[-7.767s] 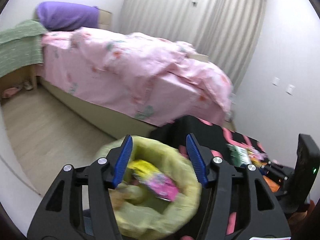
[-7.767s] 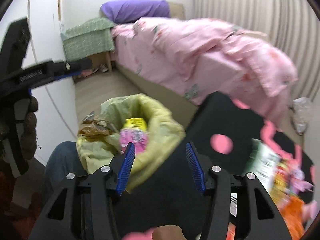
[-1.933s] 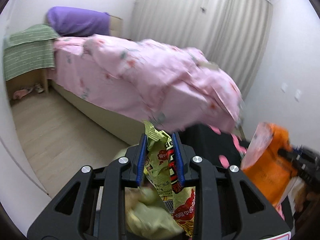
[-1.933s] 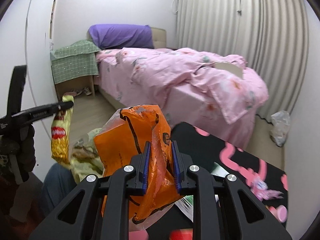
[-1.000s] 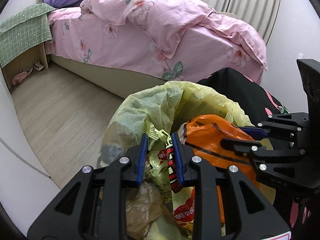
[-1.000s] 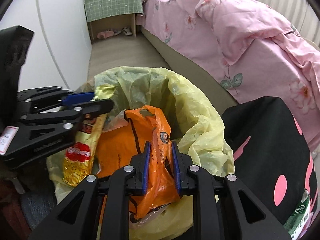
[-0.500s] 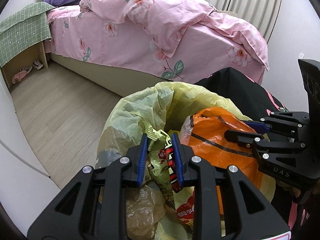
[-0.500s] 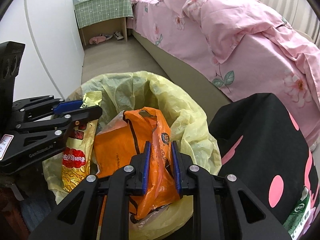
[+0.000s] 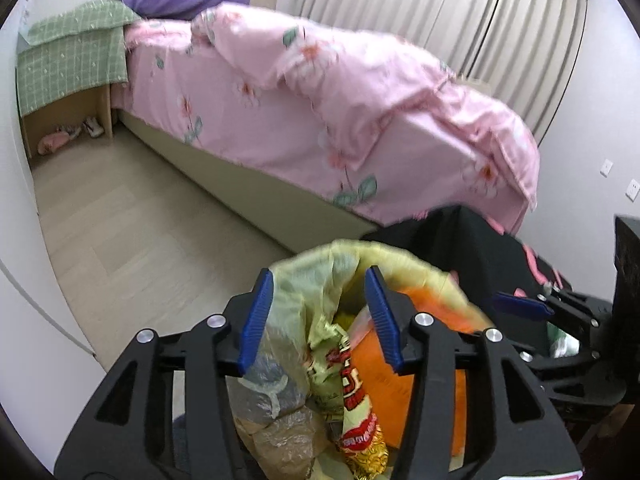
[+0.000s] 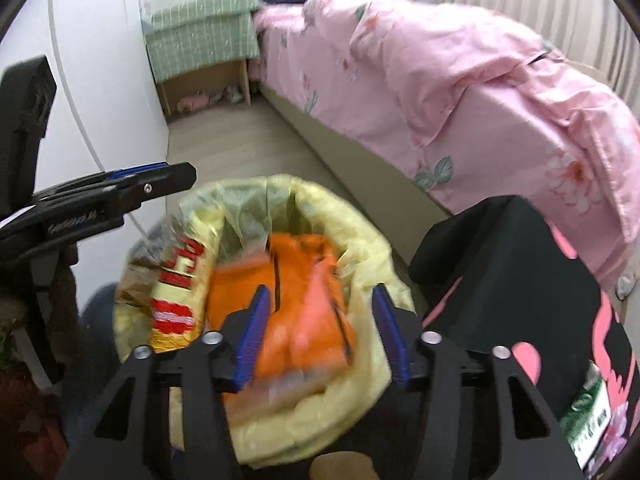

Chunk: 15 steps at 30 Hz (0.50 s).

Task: Collect trash
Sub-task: 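Return both tools to the table and grasp the milk carton with the left tool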

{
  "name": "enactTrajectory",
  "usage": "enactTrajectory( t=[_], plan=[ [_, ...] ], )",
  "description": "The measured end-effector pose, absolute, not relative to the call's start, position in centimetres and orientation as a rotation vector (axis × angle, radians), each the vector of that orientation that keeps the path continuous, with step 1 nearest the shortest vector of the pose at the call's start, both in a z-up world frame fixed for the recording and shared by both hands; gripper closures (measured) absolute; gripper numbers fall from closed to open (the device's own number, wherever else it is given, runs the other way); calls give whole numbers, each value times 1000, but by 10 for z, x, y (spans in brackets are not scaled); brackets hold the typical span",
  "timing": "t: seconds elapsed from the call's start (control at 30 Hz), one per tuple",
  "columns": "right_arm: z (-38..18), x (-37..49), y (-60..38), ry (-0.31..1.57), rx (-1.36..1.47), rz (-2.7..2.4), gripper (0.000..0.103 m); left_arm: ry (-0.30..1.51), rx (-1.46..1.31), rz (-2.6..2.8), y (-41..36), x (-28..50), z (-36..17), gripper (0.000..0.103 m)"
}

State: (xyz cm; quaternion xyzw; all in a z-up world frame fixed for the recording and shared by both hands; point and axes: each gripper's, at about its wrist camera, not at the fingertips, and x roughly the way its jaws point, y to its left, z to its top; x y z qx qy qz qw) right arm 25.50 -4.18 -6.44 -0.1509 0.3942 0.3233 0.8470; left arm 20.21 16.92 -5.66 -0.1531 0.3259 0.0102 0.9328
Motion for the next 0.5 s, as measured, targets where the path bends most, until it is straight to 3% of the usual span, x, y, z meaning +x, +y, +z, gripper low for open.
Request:
enactTrajectory(
  t=[0.23, 0.5],
  plan=[
    [-10, 220, -111, 695, -223, 585, 48, 572, -262, -45, 144, 187, -8, 50],
    [18, 169, -230, 592, -171, 357, 48, 598, -204, -305, 59, 178, -2, 48]
  ],
)
